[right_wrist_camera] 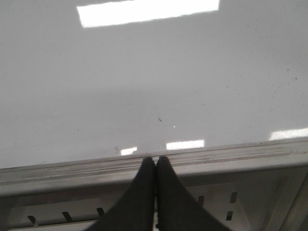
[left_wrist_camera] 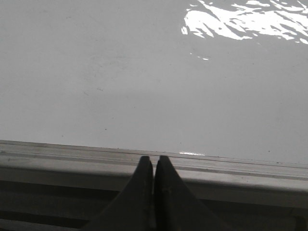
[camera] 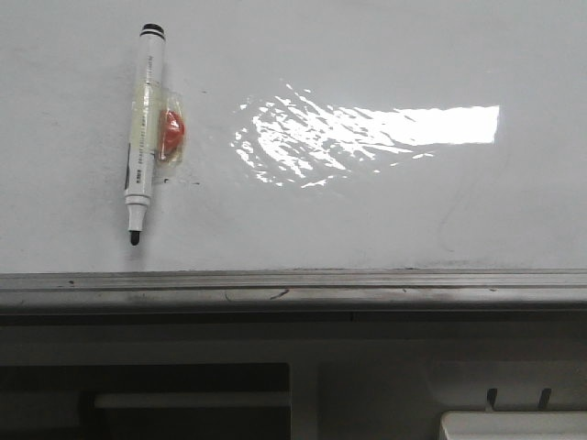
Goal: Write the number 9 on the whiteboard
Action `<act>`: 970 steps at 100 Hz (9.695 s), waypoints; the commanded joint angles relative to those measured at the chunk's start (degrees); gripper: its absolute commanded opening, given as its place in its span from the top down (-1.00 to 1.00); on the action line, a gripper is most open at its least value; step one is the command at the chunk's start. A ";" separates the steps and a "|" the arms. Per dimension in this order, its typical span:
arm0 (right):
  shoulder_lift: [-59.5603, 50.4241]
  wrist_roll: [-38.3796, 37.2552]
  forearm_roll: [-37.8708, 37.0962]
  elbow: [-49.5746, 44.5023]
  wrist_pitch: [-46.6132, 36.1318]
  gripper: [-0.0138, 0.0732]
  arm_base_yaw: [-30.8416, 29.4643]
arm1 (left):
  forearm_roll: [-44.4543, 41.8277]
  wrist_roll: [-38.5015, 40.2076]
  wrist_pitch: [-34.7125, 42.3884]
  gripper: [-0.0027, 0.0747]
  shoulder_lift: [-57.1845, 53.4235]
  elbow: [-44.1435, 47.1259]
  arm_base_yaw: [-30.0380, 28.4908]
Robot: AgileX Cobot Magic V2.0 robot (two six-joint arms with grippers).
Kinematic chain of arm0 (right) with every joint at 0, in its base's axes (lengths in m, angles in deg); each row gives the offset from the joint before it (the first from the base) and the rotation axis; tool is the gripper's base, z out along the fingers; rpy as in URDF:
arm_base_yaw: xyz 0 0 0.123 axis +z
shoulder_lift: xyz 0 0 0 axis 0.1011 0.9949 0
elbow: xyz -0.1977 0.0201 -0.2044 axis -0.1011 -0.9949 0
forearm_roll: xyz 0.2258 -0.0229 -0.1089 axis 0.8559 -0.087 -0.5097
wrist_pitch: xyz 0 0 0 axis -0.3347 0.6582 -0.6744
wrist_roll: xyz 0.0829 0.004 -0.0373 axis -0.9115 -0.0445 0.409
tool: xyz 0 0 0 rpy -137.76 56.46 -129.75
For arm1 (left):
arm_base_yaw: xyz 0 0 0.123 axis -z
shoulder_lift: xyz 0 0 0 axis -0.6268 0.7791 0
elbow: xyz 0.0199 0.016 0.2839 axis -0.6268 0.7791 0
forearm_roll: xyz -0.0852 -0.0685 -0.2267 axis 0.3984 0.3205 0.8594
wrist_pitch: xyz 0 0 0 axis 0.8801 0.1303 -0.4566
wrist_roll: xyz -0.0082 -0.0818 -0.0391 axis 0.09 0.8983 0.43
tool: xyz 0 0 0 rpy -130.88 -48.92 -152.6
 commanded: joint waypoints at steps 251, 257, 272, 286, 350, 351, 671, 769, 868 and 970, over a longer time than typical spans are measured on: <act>-0.85 0.34 1.32 -1.59 -6.20 0.86 -0.47 | -0.99 0.51 4.09 0.98 -1.57 2.28 0.41; -0.85 0.34 4.26 -1.59 -7.29 0.86 -0.47 | -1.00 0.51 4.09 0.98 -1.57 2.28 0.41; -0.85 0.34 5.43 -1.59 -8.32 0.86 -0.47 | -2.94 0.51 4.09 0.98 -1.57 2.28 0.41; -0.85 0.34 5.43 -1.59 -7.85 0.86 -0.47 | -3.31 0.51 3.98 0.98 -1.57 2.28 0.41; -0.85 0.33 5.50 -1.49 -16.06 0.51 -0.47 | 0.24 0.51 22.58 0.98 -1.57 2.28 0.41; -0.85 0.33 5.88 -1.49 -16.25 0.49 -0.47 | 0.24 0.51 23.01 0.98 -1.57 2.28 0.41; 15.07 0.33 11.96 15.80 -2.56 0.80 3.12 | 4.55 14.43 82.07 0.10 80.63 -11.72 49.91; 48.05 7.49 12.28 42.07 5.89 -0.14 53.24 | -32.12 14.43 42.81 0.98 51.05 -17.13 49.91; 65.00 7.49 12.58 52.75 0.51 0.86 62.55 | -43.55 14.43 42.93 0.98 49.83 -17.26 49.91; 61.49 1.36 12.15 58.74 6.15 0.81 45.15 | -24.10 14.43 32.66 0.22 31.73 -17.26 43.02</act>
